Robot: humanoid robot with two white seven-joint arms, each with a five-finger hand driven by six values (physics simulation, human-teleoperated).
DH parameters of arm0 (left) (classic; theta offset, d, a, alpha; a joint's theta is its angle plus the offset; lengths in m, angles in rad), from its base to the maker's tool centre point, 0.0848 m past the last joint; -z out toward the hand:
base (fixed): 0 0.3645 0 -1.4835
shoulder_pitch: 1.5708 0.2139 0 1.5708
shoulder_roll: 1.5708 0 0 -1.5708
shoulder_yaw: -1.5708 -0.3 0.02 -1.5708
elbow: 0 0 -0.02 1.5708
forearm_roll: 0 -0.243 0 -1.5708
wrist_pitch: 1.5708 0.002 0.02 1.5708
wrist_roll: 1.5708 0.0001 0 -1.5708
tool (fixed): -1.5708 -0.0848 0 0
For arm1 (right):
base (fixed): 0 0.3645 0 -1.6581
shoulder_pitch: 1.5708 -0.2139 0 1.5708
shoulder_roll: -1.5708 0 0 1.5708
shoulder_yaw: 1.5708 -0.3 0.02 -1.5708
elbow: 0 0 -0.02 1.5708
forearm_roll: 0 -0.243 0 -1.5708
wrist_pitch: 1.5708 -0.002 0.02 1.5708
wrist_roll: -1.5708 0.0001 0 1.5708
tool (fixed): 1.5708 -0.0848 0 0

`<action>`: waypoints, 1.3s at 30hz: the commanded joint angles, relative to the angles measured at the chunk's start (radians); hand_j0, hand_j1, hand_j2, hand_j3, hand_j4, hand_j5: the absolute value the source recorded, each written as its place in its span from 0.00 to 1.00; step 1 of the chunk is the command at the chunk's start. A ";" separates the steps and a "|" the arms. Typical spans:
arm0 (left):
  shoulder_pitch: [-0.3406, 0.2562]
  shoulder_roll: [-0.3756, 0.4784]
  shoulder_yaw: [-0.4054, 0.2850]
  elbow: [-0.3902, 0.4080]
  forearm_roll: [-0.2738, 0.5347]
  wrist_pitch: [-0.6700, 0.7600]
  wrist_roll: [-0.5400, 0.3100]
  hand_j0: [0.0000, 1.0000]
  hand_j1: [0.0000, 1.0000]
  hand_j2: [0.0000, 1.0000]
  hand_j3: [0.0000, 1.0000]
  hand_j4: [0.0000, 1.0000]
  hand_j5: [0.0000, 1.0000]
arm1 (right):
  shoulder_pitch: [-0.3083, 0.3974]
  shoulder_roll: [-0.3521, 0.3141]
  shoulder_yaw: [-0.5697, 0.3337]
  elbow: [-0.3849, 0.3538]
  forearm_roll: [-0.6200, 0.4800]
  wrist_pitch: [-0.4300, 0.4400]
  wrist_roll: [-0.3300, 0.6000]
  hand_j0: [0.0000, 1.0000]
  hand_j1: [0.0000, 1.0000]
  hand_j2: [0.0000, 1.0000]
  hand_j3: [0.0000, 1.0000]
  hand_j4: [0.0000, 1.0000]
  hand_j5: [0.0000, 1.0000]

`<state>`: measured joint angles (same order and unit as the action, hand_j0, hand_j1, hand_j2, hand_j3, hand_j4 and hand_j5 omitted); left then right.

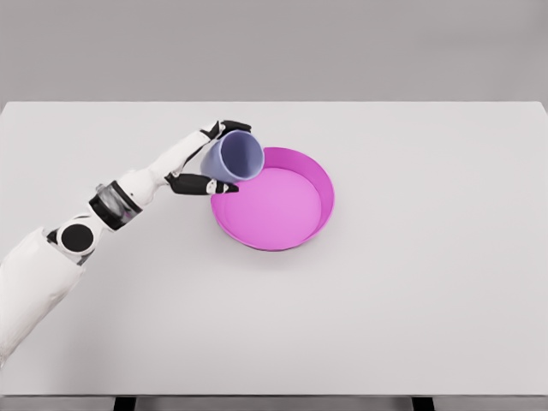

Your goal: Flip the cup with left arm and place it on the plate

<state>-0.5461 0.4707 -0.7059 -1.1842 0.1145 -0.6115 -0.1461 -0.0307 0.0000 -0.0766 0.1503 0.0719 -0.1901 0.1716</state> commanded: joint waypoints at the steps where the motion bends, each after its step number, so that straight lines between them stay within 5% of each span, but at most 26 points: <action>1: 0.000 -0.021 -0.009 -0.002 0.023 0.001 0.000 0.71 0.71 0.71 0.71 0.71 0.71 | 0.000 0.000 0.000 0.000 0.000 0.000 0.000 1.00 1.00 1.00 1.00 1.00 1.00; 8: 0.028 -0.064 -0.009 0.008 0.047 0.001 0.000 0.71 0.71 0.71 0.71 0.71 0.71 | 0.002 0.000 0.000 0.000 0.000 0.000 0.000 1.00 1.00 1.00 1.00 1.00 1.00; 15: 0.035 -0.072 -0.061 0.011 0.169 0.001 0.000 0.70 0.70 0.70 0.70 0.70 0.70 | 0.002 0.000 0.000 0.000 0.000 0.000 0.000 1.00 1.00 1.00 1.00 1.00 1.00; 39: 0.084 -0.162 -0.067 0.058 0.269 0.001 0.000 0.71 0.71 0.71 0.71 0.71 0.71 | 0.000 0.000 0.000 0.000 0.000 0.000 0.000 1.00 1.00 1.00 1.00 1.00 1.00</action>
<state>-0.4617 0.3149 -0.7737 -1.1355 0.3735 -0.6110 -0.1458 -0.0307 0.0000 -0.0766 0.1503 0.0719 -0.1901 0.1716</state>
